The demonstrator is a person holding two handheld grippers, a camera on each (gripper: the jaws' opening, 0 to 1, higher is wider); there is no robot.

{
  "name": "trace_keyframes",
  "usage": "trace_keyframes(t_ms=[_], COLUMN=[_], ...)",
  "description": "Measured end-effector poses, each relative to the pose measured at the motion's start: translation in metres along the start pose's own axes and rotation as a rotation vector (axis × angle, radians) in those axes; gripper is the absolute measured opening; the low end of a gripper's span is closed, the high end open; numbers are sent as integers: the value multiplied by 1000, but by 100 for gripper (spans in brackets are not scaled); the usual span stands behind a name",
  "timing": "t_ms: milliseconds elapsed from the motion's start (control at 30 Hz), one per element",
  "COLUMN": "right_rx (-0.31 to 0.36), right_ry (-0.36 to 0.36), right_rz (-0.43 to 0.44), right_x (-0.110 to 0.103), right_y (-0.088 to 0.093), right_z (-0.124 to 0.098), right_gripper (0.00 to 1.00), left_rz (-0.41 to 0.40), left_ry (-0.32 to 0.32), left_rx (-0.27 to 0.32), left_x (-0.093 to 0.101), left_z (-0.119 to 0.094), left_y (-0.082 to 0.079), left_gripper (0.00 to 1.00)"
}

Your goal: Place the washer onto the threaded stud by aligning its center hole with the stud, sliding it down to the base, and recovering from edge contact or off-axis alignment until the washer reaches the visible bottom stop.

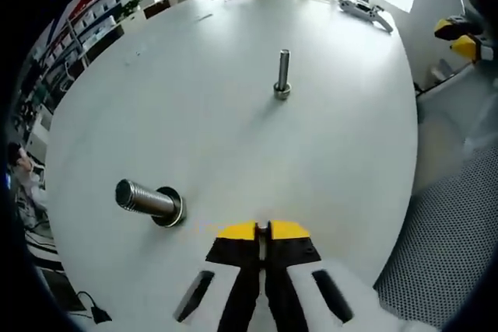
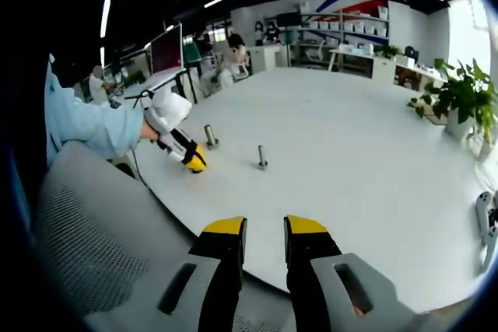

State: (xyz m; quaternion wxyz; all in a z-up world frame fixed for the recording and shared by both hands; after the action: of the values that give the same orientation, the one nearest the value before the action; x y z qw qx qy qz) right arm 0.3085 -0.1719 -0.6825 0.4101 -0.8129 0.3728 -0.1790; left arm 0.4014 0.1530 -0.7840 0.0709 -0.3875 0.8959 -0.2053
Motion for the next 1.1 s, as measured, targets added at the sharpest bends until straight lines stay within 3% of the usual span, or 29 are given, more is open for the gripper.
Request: trace_keyframes(t_ms=[100,133,200,467,633,800,1100], right_rx=[-2,-2,-3,-5,-4,-4,-2], right_ry=[0,1,2,1,-2,-4,-2], right_rz=[0,1,2,2,0,-2,-4], right_x=[0,0,0,0,0,-1,-1], right_y=[0,0,0,0,0,0,0], right_z=[0,0,0,0,0,0,0], right_gripper=[22,22,22,22,22,22,22], left_rz=[54,56,2,-13,-19,-23,-14], left_ry=[5,-7,-4,-13,-29,-34,-51], left_rx=[42,27,29,68,62,55,-36], left_x=[4,3,1,-14,-28,-29,-26], left_z=[0,1,0,-17,-35,-48,-56], left_y=[-1,2,2,5,21,43,84], left_gripper=[0,0,0,4,9,19,22])
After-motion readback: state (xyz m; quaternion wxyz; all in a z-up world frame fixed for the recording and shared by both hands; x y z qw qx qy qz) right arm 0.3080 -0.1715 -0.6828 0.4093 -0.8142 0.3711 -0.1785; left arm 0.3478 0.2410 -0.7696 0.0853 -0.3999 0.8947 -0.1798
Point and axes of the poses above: the point that each gripper's makers call its tool centre point, and the gripper's own axes: z roughly forward along the fingers, x roughly to its right, y roughly out of its underside, the point moved 9 cm from there along -z, roughly backward along the fingers, and after that the axes turned 6 degrees about -z, right-handed, at the moved point
